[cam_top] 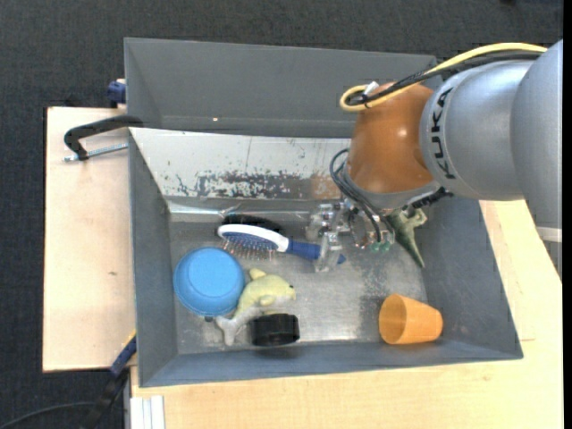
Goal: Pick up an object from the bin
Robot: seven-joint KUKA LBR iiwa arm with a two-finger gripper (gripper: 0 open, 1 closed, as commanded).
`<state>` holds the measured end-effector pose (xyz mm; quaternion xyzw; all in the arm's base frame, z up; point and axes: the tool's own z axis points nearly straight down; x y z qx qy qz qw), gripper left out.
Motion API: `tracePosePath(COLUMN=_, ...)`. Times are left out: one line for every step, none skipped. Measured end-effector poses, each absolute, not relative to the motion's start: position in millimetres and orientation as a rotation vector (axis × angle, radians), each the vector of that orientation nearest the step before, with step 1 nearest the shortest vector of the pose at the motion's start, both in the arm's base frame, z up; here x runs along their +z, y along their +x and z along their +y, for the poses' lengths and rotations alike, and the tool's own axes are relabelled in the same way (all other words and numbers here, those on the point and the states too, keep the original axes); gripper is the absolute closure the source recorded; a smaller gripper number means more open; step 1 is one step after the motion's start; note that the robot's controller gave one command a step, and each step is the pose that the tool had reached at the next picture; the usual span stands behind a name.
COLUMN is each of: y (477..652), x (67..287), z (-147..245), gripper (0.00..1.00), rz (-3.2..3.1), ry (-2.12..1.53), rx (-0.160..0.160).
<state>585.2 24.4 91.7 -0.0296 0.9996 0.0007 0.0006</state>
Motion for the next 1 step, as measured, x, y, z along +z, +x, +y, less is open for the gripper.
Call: tracePosePath(y=591.1, x=255.1, z=16.7, gripper=1.0, rz=3.123, ry=-0.129, rx=0.0)
